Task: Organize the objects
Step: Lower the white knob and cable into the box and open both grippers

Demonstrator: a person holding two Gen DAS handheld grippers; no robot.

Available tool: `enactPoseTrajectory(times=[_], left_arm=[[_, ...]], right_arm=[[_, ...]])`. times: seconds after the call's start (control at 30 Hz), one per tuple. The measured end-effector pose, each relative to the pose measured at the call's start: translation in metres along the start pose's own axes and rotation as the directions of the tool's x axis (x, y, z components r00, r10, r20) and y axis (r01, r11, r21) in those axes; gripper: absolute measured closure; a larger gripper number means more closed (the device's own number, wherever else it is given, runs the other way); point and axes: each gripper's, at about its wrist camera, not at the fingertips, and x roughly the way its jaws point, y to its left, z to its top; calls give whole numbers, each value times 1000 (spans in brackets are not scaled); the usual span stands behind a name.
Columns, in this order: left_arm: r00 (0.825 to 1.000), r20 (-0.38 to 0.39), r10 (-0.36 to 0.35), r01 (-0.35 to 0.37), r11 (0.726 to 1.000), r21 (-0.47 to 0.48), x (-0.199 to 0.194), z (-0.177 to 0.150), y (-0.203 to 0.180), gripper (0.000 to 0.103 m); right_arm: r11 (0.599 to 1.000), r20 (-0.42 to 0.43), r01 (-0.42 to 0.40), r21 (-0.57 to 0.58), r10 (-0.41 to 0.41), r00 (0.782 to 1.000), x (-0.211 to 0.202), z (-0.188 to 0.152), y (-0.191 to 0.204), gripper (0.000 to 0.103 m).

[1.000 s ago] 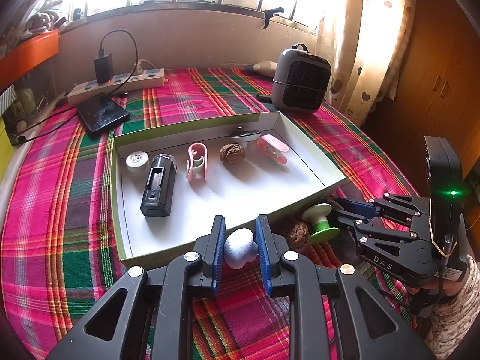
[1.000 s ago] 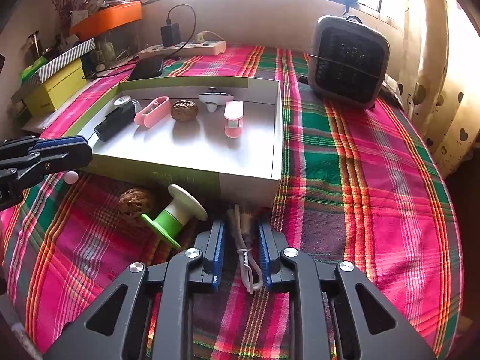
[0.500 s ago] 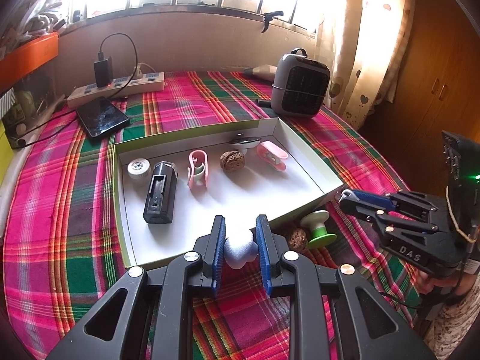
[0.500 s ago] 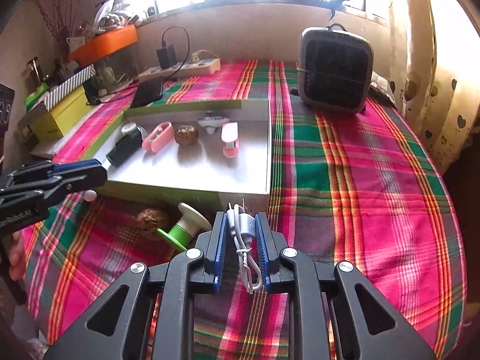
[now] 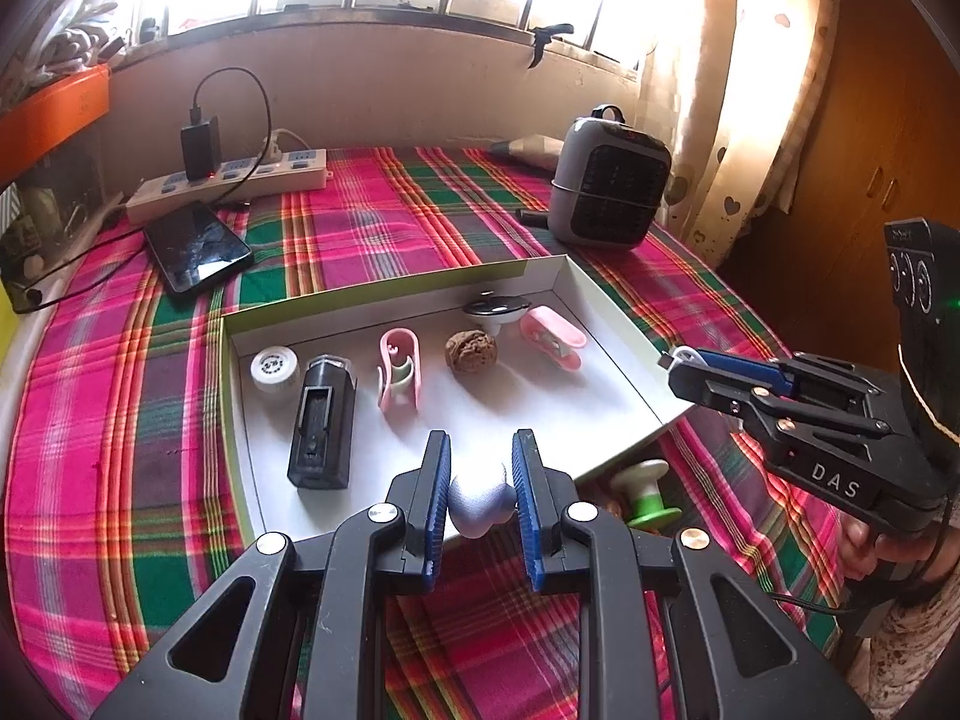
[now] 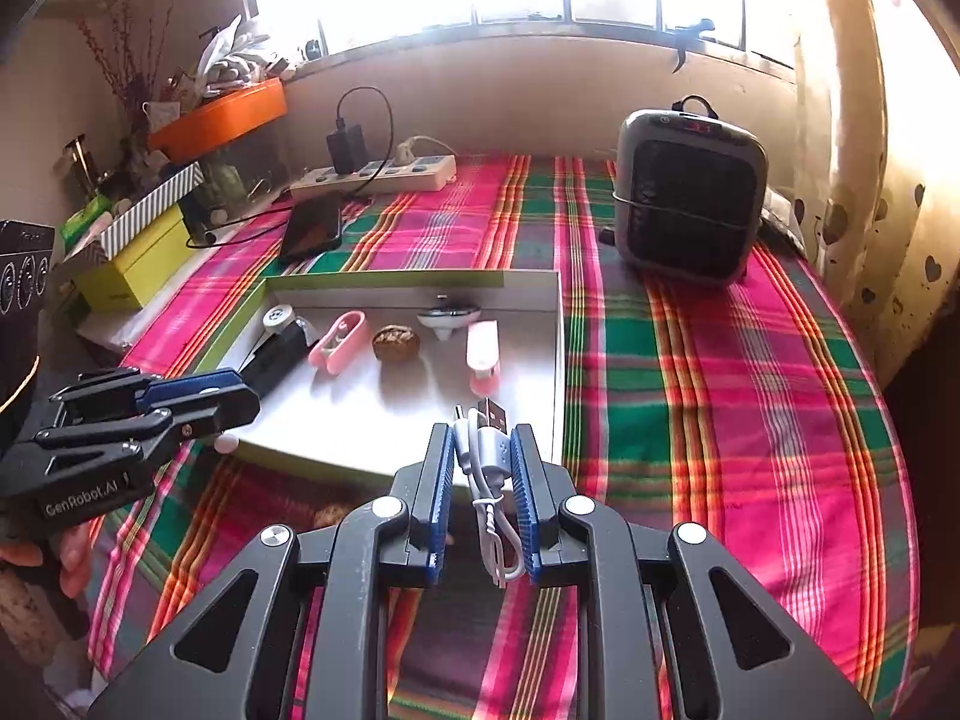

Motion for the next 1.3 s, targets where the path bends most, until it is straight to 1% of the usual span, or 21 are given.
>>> enactPoseTrajectory(times=[0.13,0.43,0.83,1.3], left_arm=[[1000,-11,-1,1,1000,-3,10,6,3,84],[999,-45,-5,5,1000,-12,32,12,9,84],[997,-73,-10,9,1000,-17,54,20,13,84],[995,-102,8,-9,1000,-12,67,22,16,84]], right_arm=[[1000,-4,19,8,-19,1000,10,11,-2,83],[998,-34,36,50,-35,999,43,34,-10,83],[996,-75,72,45,-68,995,75,45,-14,83],[996,-79,59,65,-54,995,94,57,-16,83]])
